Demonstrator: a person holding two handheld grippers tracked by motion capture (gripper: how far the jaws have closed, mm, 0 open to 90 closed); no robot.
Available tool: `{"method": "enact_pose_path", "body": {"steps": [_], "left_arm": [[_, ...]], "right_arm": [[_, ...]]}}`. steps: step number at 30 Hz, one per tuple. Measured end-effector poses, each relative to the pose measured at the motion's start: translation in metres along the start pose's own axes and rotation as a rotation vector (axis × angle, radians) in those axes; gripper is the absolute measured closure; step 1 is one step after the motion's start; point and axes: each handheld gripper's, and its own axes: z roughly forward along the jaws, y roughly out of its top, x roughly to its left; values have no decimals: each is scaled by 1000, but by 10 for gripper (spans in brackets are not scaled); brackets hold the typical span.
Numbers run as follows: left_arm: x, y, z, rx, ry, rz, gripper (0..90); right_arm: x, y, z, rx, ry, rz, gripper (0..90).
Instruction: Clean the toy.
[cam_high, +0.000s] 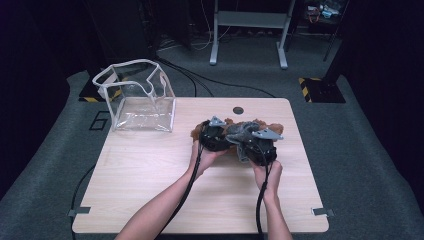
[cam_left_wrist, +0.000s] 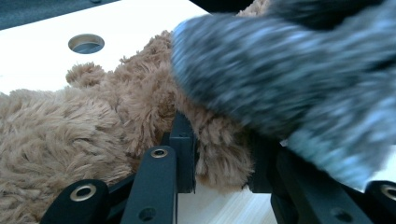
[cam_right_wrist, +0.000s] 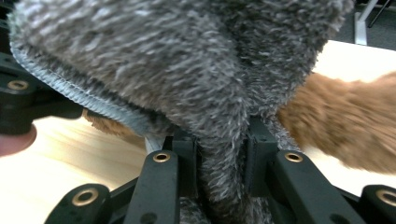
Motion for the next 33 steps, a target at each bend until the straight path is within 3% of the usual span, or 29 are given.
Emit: {"method": "enact_pose_path", "body": {"steps": [7, 9, 15, 19, 22, 29, 31, 33], "left_arm": [[2, 0, 2, 22, 1, 3, 701], [3, 0, 2, 24, 0, -1, 702], [5, -1, 2, 23, -4, -1, 703], [8, -3, -1, 23, -7, -2, 701], [11, -5, -3, 21, -8, -13, 698], [16, -4, -6, 19, -6, -26, 679], [18, -3, -7, 18, -6, -28, 674], [19, -2, -6, 14, -2, -32, 674]], "right_arm": [[4, 2, 18, 50, 2, -28, 710], [3, 2, 22, 84, -11, -41, 709], [-10, 5, 25, 94, -54, -24, 709], [-28, 6, 23, 96, -65, 49, 710], [-50, 6, 22, 97, -76, 119, 710], [-96, -4, 18, 107, -197, 243, 708], [-98, -8, 14, 103, -195, 249, 708], [-92, -10, 6, 80, -179, 232, 708]]}}
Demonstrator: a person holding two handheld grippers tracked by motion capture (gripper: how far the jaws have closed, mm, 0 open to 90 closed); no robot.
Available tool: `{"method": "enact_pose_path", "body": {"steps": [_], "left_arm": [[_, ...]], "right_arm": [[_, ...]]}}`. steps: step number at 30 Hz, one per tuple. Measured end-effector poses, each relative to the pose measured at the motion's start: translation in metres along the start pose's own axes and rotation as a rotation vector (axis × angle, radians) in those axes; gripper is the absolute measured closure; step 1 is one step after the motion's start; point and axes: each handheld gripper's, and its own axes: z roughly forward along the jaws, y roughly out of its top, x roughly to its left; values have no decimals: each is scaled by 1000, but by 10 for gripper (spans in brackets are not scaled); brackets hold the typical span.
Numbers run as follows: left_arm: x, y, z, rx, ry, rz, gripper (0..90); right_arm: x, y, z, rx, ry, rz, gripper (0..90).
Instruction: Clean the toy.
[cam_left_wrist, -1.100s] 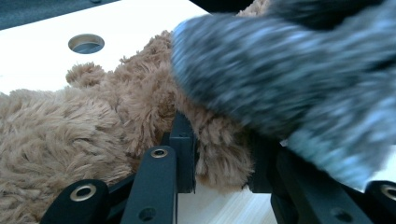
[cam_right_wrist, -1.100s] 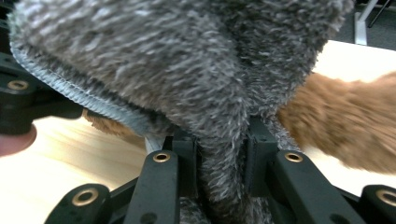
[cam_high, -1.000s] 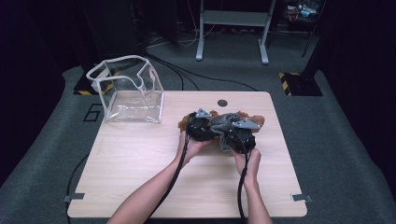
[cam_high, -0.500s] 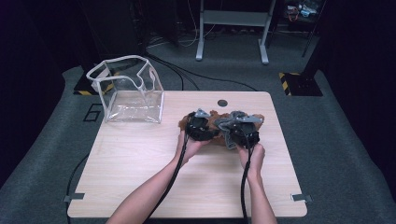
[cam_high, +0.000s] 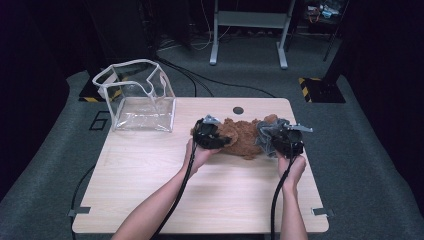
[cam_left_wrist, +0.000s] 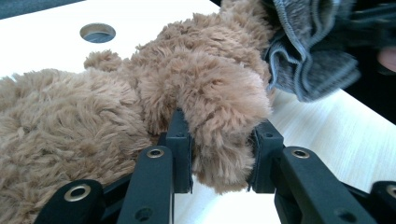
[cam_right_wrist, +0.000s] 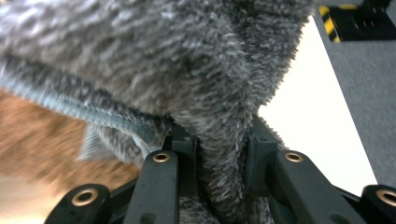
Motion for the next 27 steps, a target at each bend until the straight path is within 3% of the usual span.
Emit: {"method": "enact_pose_path", "body": {"steps": [2, 4, 7, 10, 13, 15, 17, 20, 23, 27], "left_arm": [[1, 3, 0, 3, 1, -6, 674], [2, 6, 1, 1, 8, -2, 674], [4, 10, 2, 1, 0, -18, 673], [5, 13, 3, 4, -5, -28, 674], [5, 14, 3, 5, -6, -29, 674], [5, 14, 3, 9, -14, -31, 674], [6, 13, 2, 8, -16, -34, 673], [8, 13, 1, 2, -23, -36, 668], [10, 13, 0, 3, -23, -30, 654], [10, 12, -5, -13, -10, -17, 515]], "right_arm": [[11, -2, -12, -31, 30, -30, 708], [27, -2, -25, -68, 89, -62, 708], [54, -2, -34, -85, 161, -98, 707], [77, -3, -31, -76, 190, -152, 707], [93, -5, -13, -46, 193, -171, 706], [94, -7, -1, -22, 171, -171, 706], [88, -10, 9, -11, 171, -140, 708], [77, -11, 11, -16, 157, -119, 707], [64, -11, 9, -15, 107, -105, 707], [54, -13, 12, -7, 105, -76, 706]]}}
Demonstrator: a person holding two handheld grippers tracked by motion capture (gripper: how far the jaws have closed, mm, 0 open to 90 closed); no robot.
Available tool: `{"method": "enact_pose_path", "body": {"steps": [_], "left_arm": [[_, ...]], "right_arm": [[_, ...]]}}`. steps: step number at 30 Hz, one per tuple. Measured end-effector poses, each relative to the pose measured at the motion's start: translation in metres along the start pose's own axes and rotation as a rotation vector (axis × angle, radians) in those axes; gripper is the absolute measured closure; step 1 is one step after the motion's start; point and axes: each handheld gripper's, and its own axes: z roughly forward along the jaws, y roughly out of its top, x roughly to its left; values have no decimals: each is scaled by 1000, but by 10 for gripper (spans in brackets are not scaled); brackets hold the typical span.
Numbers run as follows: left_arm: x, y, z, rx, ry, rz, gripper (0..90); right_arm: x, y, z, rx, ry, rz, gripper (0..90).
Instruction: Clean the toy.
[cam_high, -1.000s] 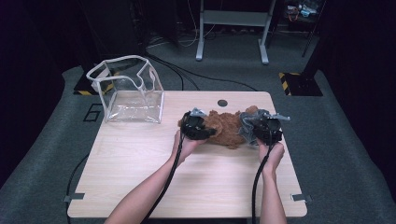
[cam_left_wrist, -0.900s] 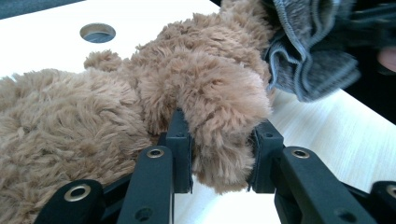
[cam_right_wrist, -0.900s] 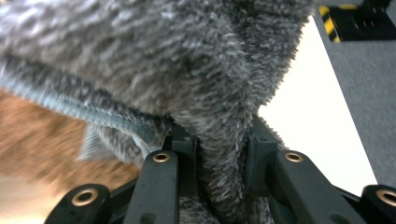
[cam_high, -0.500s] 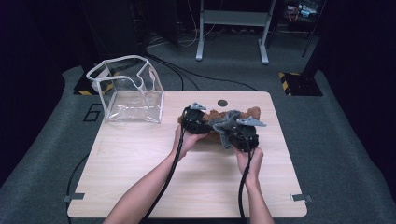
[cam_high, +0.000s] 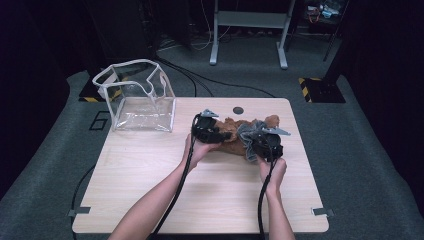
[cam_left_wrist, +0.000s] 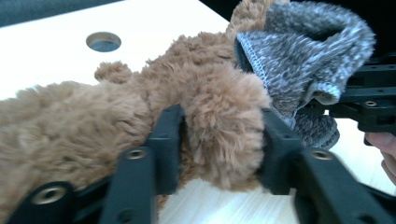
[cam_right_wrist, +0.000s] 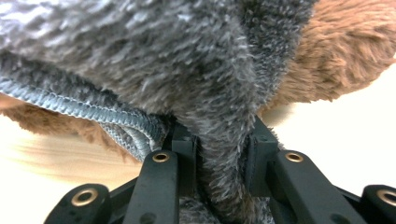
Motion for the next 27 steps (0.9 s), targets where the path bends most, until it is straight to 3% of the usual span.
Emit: {"method": "enact_pose_path", "body": {"steps": [3, 8, 16, 19, 21, 23, 25, 27], "left_arm": [[0, -3, -7, -4, 41, 40, 426], [5, -14, -17, -5, 87, 78, 352], [20, -30, -37, -64, 208, 117, 329], [31, -35, -42, -83, 238, 93, 315], [39, -38, -41, -70, 256, 77, 304], [47, -40, -38, -67, 247, 48, 290], [52, -41, -35, -66, 240, 43, 352], [54, -43, -30, -70, 213, 25, 497]], "right_arm": [[1, 1, 2, -4, -11, -5, 706], [1, 4, 6, -4, -30, 7, 707], [-7, 5, 8, -7, -33, 35, 704], [-8, 5, 8, -8, -31, 30, 703], [-9, 5, 8, -6, -37, 37, 702], [-9, 4, 7, -11, -38, 32, 702], [-7, 4, 5, -16, -35, 31, 701], [-3, 2, 0, -29, -30, 14, 699]]}}
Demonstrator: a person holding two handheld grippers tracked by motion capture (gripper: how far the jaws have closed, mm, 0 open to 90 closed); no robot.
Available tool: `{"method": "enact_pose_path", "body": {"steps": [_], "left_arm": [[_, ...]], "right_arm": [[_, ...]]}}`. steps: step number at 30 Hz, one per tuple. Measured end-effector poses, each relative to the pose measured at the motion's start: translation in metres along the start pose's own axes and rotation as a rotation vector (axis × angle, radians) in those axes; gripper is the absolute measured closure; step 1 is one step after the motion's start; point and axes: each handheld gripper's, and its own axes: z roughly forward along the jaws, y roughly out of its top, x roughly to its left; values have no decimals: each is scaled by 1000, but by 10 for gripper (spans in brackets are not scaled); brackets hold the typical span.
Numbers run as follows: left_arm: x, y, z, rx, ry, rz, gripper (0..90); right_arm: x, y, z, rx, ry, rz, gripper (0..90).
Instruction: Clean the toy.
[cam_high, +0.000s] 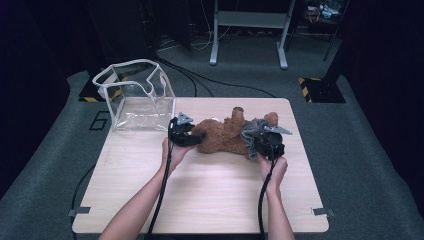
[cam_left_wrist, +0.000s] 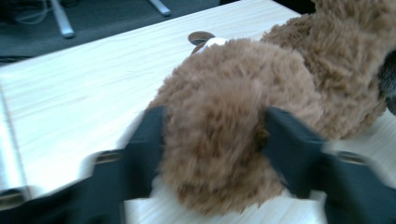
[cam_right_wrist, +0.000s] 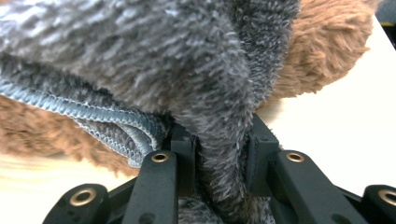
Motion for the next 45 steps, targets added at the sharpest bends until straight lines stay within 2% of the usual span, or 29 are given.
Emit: {"method": "enact_pose_path", "body": {"steps": [5, 8, 10, 13, 15, 17, 20, 23, 27, 33, 36, 38, 42, 45], "left_arm": [[-4, -1, 5, 5, 0, -21, 633], [-4, 0, 6, 10, 0, -32, 659], [-3, 0, 6, 10, -13, -45, 668], [-2, -1, 6, 11, -16, -51, 675], [-2, -1, 6, 11, -18, -50, 677], [-2, -1, 6, 10, -21, -45, 682], [-2, -1, 6, 11, -19, -39, 689], [0, -1, 5, 10, -21, -34, 694], [0, -1, 5, 11, -16, -16, 696], [2, -1, 5, 11, -27, -29, 696], [2, -1, 5, 14, -29, -32, 697], [2, -1, 5, 17, -31, -33, 698], [3, -1, 5, 23, -40, -45, 701], [3, 0, 5, 26, -40, -49, 701]], "right_arm": [[19, -9, -25, -69, 23, -65, 699], [42, -12, -36, -81, 58, -131, 698], [58, -12, -37, -85, 87, -181, 698], [84, -8, -26, -62, 126, -261, 696], [99, -4, -12, -34, 141, -293, 696], [110, -1, 2, -4, 144, -294, 695], [118, 2, 18, 38, 120, -289, 693], [115, 6, 23, 51, 94, -264, 691], [102, 16, 10, 16, 53, -259, 691], [73, 28, 2, 1, 16, -176, 689], [63, 29, -1, -17, 7, -138, 687], [62, 28, -5, -37, 16, -121, 689], [72, 25, -11, -63, 84, -112, 693], [82, 24, -4, -62, 65, -131, 692]]}}
